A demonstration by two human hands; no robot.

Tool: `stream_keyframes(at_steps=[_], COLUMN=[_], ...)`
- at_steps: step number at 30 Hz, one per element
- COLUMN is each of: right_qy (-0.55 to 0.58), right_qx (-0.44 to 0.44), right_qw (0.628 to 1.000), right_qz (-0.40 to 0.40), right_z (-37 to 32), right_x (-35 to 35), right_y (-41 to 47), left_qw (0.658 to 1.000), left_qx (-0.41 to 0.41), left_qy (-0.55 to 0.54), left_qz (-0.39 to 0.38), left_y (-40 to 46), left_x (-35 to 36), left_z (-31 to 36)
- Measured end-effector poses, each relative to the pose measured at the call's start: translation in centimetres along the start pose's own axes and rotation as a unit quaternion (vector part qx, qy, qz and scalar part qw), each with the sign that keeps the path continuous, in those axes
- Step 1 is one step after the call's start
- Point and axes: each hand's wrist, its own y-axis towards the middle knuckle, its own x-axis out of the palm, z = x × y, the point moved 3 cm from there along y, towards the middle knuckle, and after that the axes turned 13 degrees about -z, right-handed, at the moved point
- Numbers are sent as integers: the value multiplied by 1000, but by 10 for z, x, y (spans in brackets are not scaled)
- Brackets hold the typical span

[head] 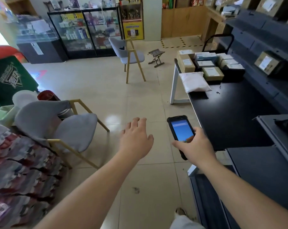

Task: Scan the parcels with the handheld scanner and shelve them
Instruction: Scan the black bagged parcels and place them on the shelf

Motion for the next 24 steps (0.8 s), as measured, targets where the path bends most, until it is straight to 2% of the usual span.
stream_keyframes(at_steps=[6, 11, 18, 24], right_qy=[12, 9, -4, -20], right_qx=[-4, -4, -24, -23], right_qw=[1000, 1000, 999, 999], right_qz=[9, -15, -44, -37], right_z=[-16, -45, -91, -128], right_x=[-15, -40, -61, -68], right_y=[122, 222, 341, 440], left_qw=[1000, 1000, 998, 998], left_qx=[-4, -19, -55, -49], left_qy=[-1, 9, -14, -31], left_qz=[-8, -19, -18, -29], left_y=[120, 208, 316, 418], left_x=[-21, -50, -84, -106], left_z=[13, 24, 13, 0])
